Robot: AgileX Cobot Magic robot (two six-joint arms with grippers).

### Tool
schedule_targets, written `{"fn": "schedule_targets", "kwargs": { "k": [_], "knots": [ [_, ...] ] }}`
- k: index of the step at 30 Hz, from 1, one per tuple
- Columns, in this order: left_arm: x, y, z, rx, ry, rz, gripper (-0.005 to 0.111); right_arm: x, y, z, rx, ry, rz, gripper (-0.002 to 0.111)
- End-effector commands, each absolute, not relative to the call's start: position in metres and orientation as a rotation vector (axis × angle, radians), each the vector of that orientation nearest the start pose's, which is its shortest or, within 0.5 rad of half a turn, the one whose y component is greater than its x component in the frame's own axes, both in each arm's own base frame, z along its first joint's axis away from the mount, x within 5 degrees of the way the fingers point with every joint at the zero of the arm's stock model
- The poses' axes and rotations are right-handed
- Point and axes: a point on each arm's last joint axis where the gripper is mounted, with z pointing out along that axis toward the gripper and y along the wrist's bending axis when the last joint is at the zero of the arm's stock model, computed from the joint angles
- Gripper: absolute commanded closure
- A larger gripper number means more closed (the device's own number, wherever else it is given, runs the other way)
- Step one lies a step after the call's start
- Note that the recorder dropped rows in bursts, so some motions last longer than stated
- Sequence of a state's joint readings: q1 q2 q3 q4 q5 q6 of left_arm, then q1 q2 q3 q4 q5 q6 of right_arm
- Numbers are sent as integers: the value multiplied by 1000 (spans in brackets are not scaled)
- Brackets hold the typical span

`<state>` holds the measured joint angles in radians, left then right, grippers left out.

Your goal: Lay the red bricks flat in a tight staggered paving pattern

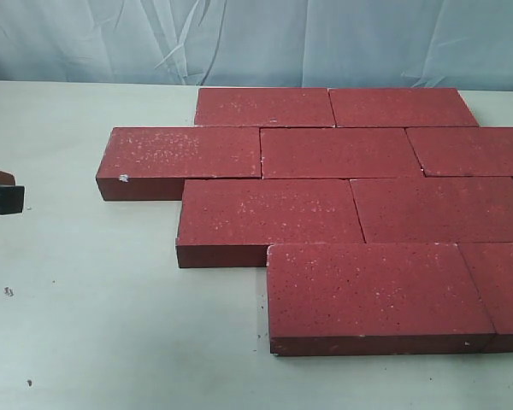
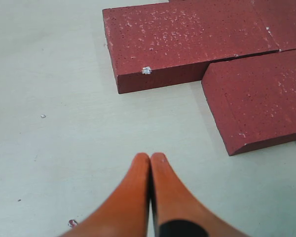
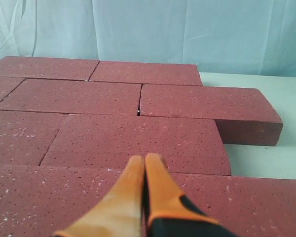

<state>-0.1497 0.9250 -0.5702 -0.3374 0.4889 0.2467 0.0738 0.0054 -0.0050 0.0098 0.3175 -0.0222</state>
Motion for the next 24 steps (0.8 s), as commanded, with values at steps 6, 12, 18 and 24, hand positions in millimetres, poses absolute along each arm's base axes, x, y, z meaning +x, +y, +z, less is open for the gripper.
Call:
{"fn": "schedule_targets", "kwargs": {
  "k": [6,12,18,24],
  "knots": [
    [170,-40,266,191,2295,-285,107,54,4,186,-73,1788,46,109],
    [170,-40,266,191,2295,-285,107,54,4,186,-73,1788,46,109],
    [154,-30,277,241,2210,-179,107,54,4,186,-73,1788,46,109],
    [108,-8,262,93,2093,-80,107,54,4,186,-73,1785,46,109]
  ]
}}
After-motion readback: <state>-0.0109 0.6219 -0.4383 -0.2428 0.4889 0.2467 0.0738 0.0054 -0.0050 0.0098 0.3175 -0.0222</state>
